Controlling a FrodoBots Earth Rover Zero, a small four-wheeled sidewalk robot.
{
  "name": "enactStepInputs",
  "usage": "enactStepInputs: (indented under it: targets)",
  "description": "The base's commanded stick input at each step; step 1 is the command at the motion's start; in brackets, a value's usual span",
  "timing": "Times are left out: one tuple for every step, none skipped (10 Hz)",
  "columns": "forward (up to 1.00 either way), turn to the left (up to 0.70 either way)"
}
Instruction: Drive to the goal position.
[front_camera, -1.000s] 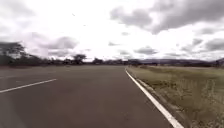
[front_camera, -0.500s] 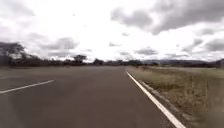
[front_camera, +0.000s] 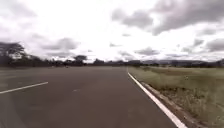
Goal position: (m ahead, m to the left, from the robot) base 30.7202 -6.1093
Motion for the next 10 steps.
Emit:
enactStepInputs:
  targets:
    - [0.7, 0.0]
    - [0.7, 0.0]
    - [0.7, 0.0]
    - [0.7, 0.0]
    - [0.7, 0.0]
    - [0.7, 0.0]
    - [0.7, 0.0]
    - [0.7, 0.0]
    - [0.7, 0.0]
    - [0.7, 0.0]
